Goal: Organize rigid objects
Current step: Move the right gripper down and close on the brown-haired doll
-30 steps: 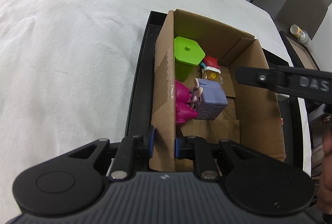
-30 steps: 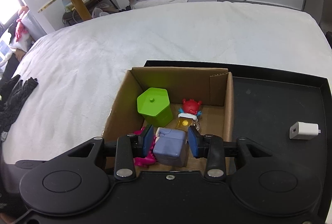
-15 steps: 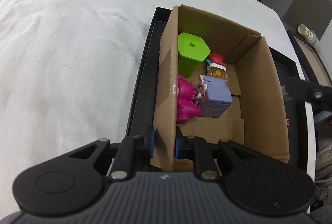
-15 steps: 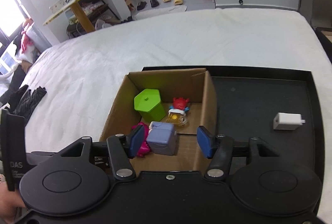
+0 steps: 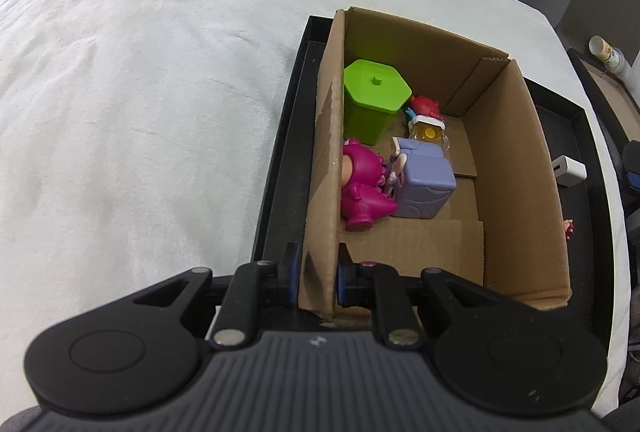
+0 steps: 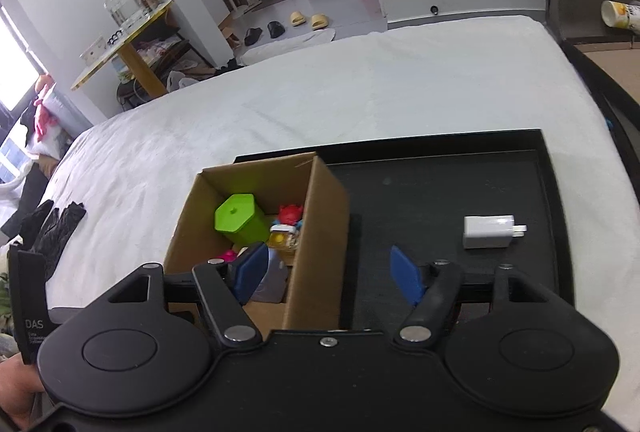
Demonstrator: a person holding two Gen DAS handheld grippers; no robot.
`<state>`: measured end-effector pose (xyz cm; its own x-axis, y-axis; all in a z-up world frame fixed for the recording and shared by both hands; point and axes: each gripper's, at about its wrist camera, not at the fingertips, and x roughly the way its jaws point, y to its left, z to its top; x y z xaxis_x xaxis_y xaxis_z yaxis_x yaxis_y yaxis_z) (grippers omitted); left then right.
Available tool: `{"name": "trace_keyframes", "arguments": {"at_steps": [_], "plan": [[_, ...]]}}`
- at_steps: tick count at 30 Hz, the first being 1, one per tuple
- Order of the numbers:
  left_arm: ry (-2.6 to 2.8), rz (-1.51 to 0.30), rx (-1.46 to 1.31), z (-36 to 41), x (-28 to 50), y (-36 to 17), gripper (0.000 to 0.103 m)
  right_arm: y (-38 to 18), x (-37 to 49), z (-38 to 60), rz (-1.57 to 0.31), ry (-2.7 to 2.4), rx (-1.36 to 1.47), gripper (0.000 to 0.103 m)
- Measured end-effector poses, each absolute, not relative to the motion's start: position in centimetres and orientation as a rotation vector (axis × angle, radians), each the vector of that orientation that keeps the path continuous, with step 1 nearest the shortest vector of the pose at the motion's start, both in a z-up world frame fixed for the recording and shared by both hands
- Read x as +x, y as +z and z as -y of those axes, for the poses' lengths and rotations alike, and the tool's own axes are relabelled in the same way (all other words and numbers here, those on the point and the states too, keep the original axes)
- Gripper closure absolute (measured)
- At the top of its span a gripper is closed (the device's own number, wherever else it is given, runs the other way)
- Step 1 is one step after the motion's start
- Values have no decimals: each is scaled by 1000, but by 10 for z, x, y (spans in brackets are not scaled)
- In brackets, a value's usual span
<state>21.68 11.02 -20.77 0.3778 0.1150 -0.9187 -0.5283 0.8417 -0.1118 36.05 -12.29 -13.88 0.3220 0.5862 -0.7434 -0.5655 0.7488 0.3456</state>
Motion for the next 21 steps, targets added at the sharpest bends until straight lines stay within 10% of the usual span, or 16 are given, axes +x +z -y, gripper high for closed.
{"name": "trace_keyframes", "arguments": {"at_steps": [21], "plan": [[481,-1082,-428,-100,205,-192,86,-175,382,175,-1095,683,75,30]]}}
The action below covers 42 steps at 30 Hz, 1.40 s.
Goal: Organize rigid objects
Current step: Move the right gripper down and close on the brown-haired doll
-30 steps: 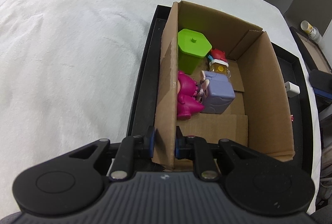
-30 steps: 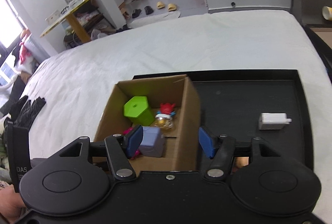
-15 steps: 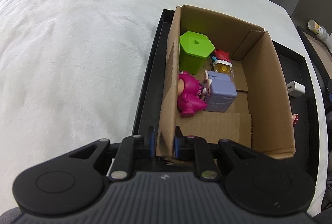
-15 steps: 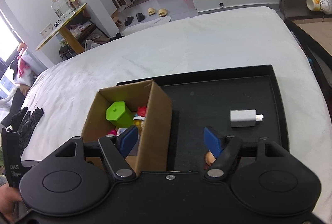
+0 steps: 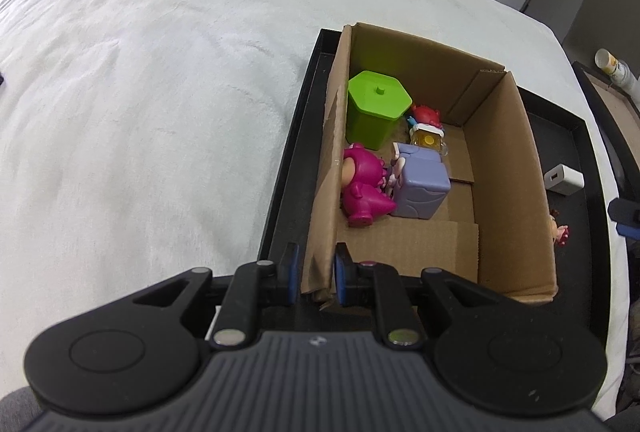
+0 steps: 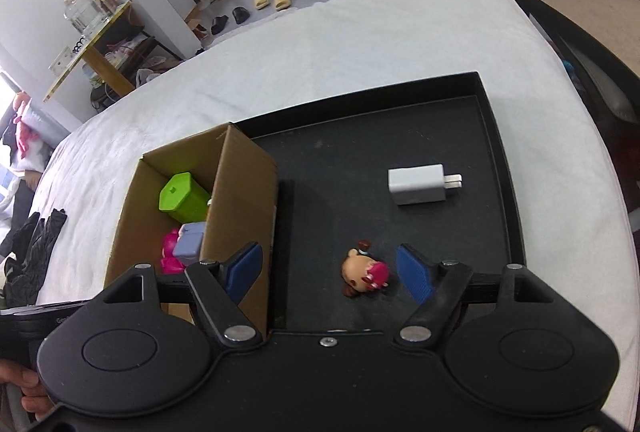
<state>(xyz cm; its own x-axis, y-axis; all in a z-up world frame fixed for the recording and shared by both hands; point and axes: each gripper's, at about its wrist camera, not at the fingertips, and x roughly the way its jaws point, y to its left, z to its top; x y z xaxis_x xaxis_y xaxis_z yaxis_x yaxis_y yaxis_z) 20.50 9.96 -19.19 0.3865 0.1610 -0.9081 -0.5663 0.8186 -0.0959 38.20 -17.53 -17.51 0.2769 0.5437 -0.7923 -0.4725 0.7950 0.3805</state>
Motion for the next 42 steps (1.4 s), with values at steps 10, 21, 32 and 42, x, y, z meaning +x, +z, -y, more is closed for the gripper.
{"name": "trace_keyframes", "arguments": {"at_steps": [10,21,32,42], "plan": [[480,-1075,-442,-98,203,-190,86,-185,397,186,-1135,655,145,30],[450,-1069,-448,-100,200,-189,86,-213,402,164,-1207,614,79,30],[438,-1075,-448,-102,202,-191,87,-239,403,142,-1241,588,-30,46],[439,-1081,-447,-101,204,-192,87,-227,392,139,-1194,622,-84,81]]}}
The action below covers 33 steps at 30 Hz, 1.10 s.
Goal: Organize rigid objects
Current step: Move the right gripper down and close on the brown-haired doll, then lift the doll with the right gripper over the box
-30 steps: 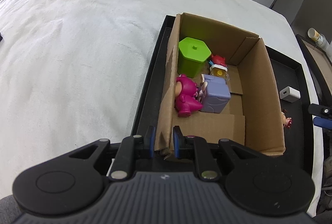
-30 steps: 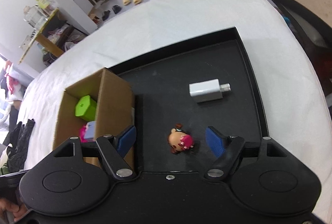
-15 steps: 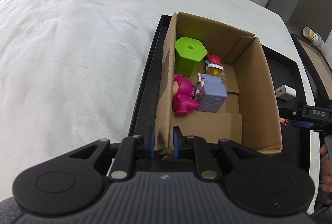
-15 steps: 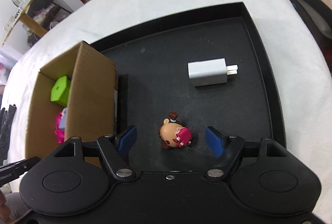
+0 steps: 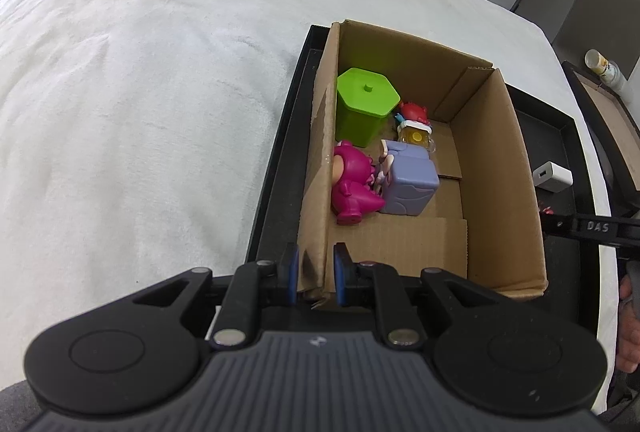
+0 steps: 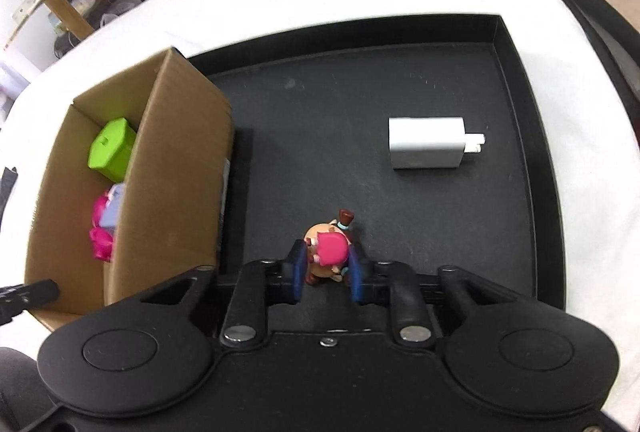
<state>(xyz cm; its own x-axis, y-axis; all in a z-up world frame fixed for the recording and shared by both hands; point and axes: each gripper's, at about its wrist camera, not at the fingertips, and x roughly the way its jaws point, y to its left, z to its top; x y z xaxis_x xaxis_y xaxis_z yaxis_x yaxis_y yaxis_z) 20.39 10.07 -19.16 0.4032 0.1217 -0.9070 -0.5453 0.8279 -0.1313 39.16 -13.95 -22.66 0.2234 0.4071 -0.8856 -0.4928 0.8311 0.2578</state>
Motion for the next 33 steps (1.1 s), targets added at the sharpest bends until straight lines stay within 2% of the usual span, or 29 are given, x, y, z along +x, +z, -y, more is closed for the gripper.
{"name": "trace_keyframes", "arguments": {"at_steps": [12,33], "plan": [[450,-1084,-436,-100,205,-193,86,-211,391,145,-1147,634,-41,82],[441,-1077,-424,-100,206,-196,90,-134,365,136,-918,829,16,82]]}}
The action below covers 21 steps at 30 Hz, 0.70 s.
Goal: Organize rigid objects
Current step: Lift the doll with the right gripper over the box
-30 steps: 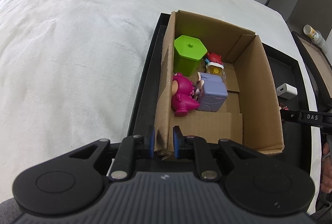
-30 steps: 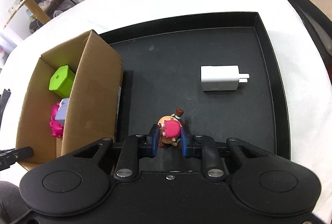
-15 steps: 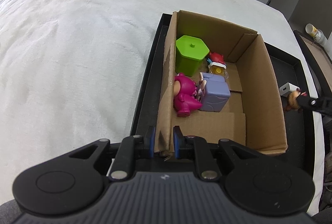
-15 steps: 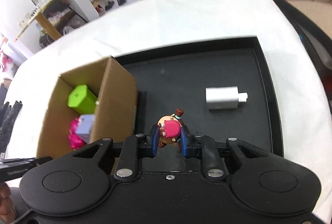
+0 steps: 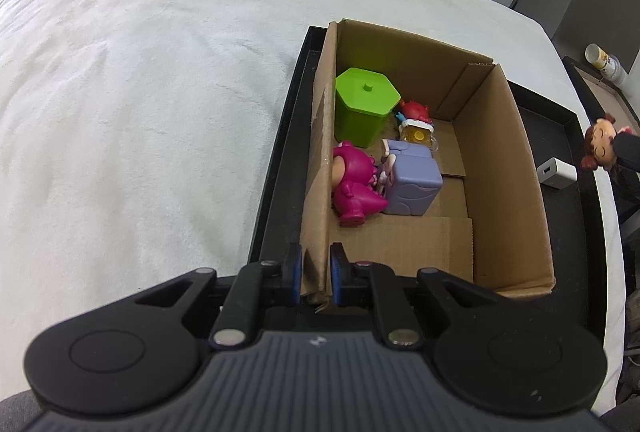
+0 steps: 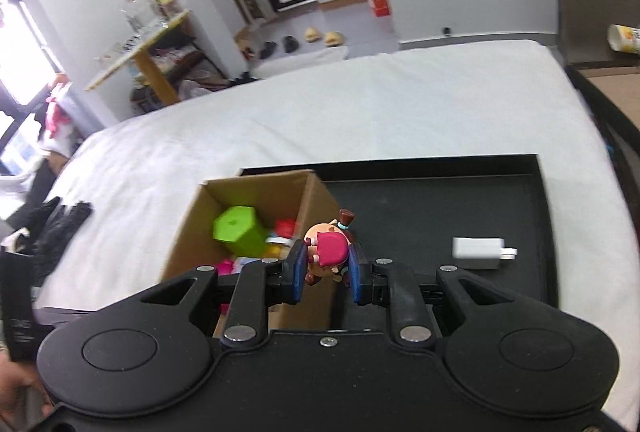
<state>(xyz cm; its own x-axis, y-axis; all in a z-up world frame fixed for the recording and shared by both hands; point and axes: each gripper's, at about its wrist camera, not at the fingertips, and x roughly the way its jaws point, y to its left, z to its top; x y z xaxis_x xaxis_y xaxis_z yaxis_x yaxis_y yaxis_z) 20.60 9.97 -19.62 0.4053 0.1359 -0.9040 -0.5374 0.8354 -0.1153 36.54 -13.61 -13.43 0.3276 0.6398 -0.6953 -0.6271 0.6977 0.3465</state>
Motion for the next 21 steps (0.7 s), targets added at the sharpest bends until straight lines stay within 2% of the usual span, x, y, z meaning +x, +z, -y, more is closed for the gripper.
{"name": "trace_keyframes", "arguments": {"at_steps": [9,21], "plan": [[420,-1074,-422,-101,205,-195,90,-123,357,116,-896,897,17,81],[389,-1062,-472,-109,201,-196,90,-133,347,72,-910,923,-60,81]]}}
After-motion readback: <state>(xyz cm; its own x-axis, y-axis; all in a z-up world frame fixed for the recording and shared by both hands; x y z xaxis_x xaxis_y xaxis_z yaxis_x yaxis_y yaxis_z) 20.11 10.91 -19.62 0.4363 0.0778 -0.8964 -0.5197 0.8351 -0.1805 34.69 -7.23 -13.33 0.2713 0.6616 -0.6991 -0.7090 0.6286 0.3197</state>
